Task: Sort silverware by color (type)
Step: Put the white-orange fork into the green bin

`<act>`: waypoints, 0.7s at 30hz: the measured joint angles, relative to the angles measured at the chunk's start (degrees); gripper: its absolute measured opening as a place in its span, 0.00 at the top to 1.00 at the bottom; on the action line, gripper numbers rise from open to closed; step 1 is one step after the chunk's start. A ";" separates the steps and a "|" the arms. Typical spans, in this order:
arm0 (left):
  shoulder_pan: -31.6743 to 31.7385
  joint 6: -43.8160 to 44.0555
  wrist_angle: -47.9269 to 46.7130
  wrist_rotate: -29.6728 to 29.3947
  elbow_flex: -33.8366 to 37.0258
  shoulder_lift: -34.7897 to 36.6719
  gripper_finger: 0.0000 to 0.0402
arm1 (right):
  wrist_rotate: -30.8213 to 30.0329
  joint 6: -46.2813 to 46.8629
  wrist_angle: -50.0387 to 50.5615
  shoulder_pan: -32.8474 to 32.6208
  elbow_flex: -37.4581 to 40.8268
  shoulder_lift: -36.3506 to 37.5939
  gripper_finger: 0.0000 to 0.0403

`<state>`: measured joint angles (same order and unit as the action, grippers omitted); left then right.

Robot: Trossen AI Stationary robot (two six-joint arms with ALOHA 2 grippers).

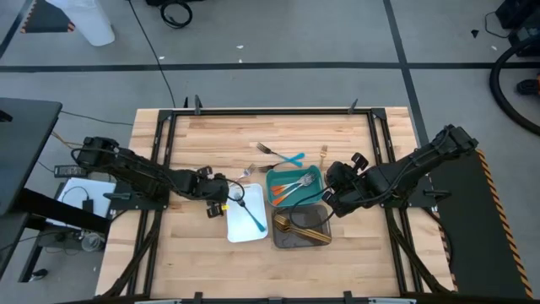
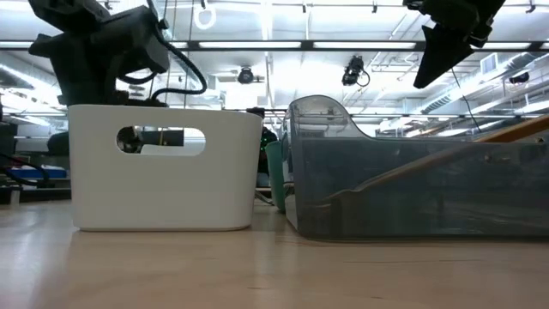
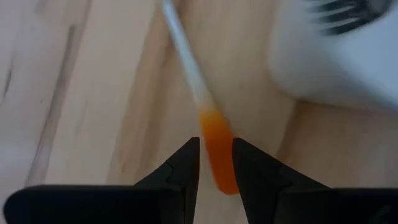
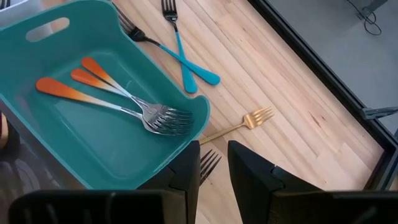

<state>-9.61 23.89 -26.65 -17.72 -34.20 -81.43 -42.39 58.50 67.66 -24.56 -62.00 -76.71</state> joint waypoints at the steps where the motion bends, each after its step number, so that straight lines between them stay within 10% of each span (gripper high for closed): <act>1: 0.54 0.76 -0.63 -0.07 0.00 0.00 0.74 | 0.00 0.02 -0.02 0.00 0.00 0.00 0.77; 21: 9.55 4.14 -17.64 -0.53 0.01 1.21 0.74 | 0.48 0.00 -0.09 0.00 0.00 0.00 0.77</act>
<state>-0.06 28.03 -44.29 -18.25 -34.18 -80.21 -41.91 58.50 67.57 -24.56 -62.00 -76.71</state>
